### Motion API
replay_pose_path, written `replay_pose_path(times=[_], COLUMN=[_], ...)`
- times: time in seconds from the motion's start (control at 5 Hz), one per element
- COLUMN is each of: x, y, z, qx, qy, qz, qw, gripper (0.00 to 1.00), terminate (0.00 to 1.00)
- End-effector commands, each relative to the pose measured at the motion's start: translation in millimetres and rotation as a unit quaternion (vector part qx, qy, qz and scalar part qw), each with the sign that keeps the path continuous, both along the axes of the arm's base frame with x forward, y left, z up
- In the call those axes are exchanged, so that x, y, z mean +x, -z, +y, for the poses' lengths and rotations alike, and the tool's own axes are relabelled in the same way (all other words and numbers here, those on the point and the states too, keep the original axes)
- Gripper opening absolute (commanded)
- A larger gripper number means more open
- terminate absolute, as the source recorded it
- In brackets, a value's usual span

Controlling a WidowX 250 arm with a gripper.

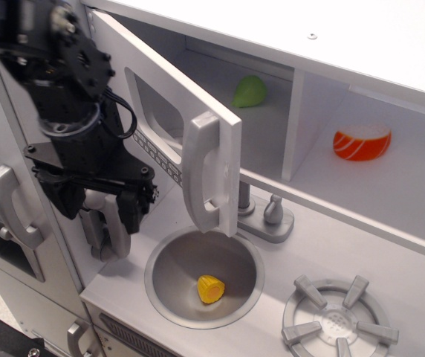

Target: Close microwave

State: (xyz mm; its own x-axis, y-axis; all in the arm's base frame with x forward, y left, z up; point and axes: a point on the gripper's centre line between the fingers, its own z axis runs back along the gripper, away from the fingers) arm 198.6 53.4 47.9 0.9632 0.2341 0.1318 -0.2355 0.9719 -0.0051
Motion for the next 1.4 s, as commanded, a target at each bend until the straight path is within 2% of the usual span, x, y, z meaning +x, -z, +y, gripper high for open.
replay_pose_path(times=[0.0, 0.6, 1.2], x=[38.6, 79.2, 101.2], y=[-15.0, -16.2, -18.1], z=[25.9, 9.0, -0.6], qx=[0.025, 0.028, 0.032], qy=[-0.027, -0.042, -0.052], qz=[-0.044, -0.056, -0.078], qw=[0.9984, 0.9971, 0.9951], gripper=[1.0, 1.0, 1.0], terminate=[0.0, 0.0, 0.0])
